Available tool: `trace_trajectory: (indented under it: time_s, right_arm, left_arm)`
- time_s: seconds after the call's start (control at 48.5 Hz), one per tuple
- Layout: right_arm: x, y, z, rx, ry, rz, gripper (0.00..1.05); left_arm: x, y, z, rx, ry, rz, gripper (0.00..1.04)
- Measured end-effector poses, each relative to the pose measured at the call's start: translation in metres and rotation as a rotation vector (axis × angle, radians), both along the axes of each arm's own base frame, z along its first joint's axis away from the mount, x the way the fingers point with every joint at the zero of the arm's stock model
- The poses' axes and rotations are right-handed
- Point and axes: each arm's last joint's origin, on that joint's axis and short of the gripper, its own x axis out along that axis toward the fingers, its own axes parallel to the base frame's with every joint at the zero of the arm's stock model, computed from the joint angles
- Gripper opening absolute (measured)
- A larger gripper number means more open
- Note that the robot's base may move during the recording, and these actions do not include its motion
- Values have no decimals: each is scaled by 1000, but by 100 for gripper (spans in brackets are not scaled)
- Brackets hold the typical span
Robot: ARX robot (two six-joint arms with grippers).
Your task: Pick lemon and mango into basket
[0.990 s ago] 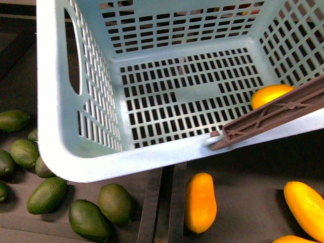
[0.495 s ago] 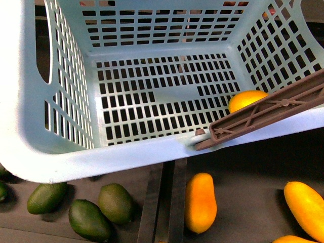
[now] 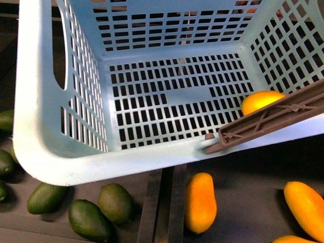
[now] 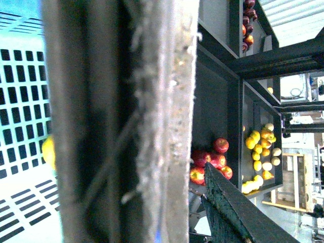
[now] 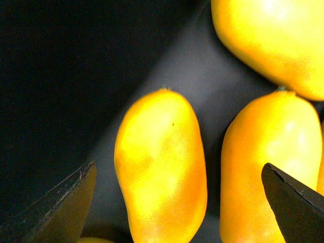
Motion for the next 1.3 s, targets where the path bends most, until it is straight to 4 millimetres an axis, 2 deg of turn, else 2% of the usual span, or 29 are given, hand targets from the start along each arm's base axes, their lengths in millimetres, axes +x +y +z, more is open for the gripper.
trace_trajectory:
  time_s: [0.124, 0.495, 1.114, 1.299]
  right_arm:
    - [0, 6, -10, 22, 17, -6, 96]
    - [9, 5, -19, 43, 22, -40, 96]
    - [39, 8, -42, 63, 42, -33, 96]
    - [42, 7, -45, 63, 40, -40, 71]
  left_arm:
    - [0, 0, 0, 4, -4, 8, 29]
    - [0, 0, 0, 0, -1, 0, 29]
    - [0, 0, 0, 2, -2, 3, 29]
    - [0, 0, 0, 2, -2, 2, 29]
